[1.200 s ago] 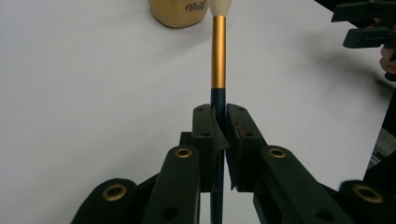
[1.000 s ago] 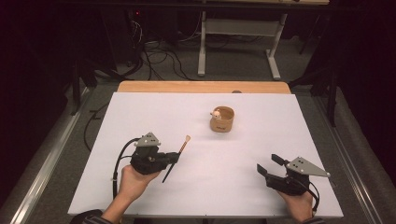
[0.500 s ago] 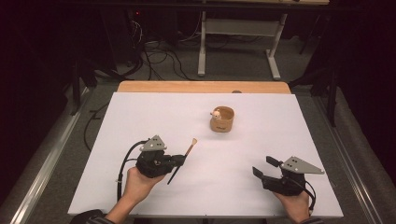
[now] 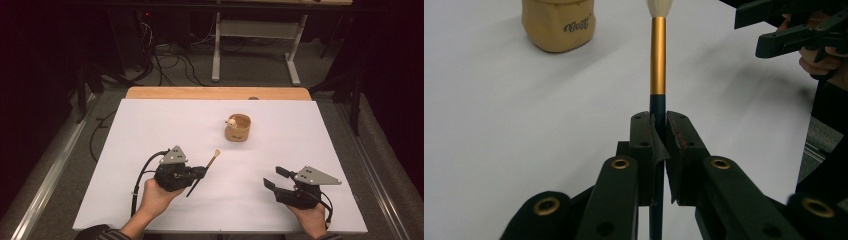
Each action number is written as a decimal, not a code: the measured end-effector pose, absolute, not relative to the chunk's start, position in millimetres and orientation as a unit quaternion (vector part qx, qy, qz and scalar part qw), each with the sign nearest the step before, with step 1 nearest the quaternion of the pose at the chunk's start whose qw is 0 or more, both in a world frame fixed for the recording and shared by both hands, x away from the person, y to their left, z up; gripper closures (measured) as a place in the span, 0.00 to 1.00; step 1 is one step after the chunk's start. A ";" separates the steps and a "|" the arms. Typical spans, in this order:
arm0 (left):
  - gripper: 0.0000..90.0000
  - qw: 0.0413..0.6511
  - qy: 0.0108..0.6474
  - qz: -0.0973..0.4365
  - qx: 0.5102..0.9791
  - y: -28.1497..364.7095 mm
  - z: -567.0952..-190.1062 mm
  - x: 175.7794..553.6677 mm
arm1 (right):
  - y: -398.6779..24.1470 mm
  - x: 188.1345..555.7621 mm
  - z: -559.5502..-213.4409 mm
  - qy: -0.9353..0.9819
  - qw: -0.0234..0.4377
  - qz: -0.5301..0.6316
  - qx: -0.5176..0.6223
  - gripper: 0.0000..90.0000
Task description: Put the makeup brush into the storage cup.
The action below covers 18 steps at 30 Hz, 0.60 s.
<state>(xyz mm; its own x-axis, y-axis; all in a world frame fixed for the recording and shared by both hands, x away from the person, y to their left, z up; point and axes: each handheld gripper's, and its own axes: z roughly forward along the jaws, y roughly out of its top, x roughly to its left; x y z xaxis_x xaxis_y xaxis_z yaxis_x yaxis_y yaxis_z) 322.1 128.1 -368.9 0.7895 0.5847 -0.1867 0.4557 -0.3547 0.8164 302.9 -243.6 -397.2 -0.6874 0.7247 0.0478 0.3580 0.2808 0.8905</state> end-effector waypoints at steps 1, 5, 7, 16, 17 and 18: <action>0.92 0.472 0.316 0.068 0.820 126.8 -368.6 322.6 | -242.9 303.1 -397.1 0.778 0.185 0.490 0.346 0.45; 0.92 0.474 0.312 0.067 0.820 121.3 -367.6 325.0 | -238.7 303.8 -396.8 0.781 0.177 0.493 0.341 0.47; 0.92 0.476 0.309 0.067 0.821 118.0 -367.2 325.5 | -236.4 304.2 -396.4 0.783 0.174 0.494 0.335 0.48; 0.92 0.485 0.297 0.068 0.820 106.4 -362.8 327.3 | -220.0 306.9 -393.4 0.791 0.161 0.501 0.313 0.51; 0.92 0.486 0.296 0.067 0.820 104.9 -362.7 327.1 | -217.4 307.1 -392.9 0.790 0.156 0.505 0.310 0.51; 0.92 0.486 0.294 0.068 0.820 103.3 -362.6 327.0 | -215.3 306.8 -392.1 0.791 0.153 0.506 0.310 0.51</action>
